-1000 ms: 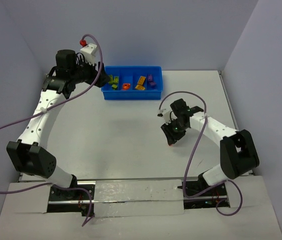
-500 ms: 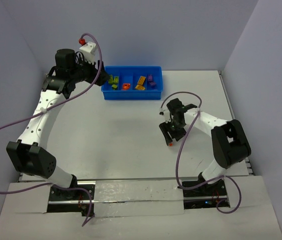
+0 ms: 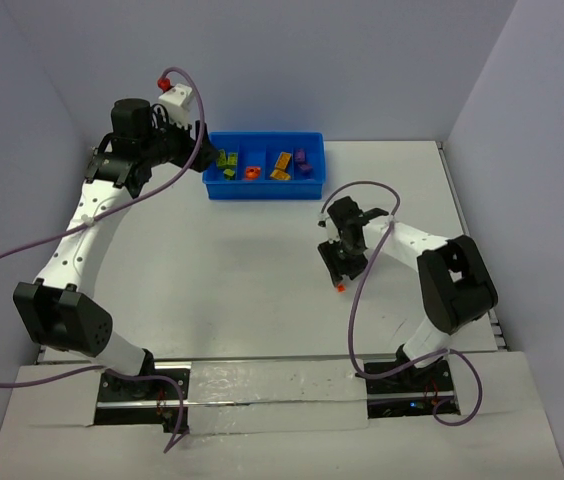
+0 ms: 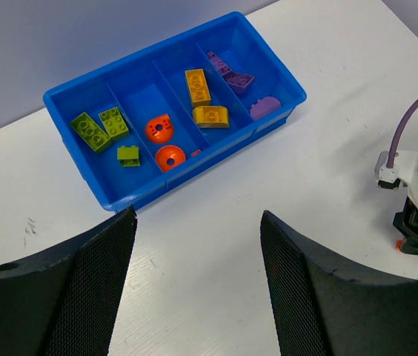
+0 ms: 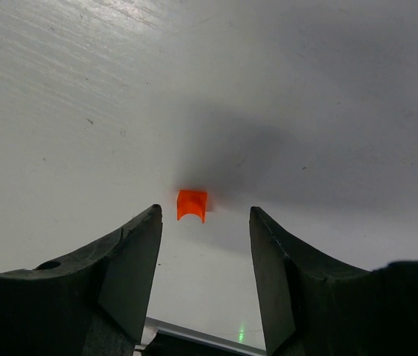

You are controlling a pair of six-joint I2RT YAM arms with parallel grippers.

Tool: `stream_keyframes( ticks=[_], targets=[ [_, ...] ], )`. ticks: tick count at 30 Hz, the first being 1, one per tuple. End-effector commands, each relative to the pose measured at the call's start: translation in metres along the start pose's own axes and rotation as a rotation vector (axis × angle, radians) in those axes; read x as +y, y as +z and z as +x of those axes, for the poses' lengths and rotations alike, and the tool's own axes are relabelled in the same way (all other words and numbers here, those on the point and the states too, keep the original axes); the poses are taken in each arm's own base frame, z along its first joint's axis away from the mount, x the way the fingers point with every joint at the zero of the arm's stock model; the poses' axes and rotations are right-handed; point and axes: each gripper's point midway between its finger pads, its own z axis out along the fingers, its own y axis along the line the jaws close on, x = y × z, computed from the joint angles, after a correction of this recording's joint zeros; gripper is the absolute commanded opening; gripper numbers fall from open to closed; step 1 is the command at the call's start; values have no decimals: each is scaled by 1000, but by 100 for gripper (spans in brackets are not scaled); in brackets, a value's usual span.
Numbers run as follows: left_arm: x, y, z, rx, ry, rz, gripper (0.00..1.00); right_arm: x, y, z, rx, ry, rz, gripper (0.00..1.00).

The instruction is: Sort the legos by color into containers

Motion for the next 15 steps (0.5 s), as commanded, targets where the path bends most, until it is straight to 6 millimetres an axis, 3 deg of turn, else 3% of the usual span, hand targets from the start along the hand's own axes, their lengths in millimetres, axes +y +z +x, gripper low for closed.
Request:
stream_keyframes(
  ticks=[1,15],
  targets=[
    [0,-3,-18,-59,21,-12,75,3,2,-15,-24,24,24,57],
    [3,-2,-15,-62,30,-23,75,10,15,-3,75,30,-1,55]
  ],
)
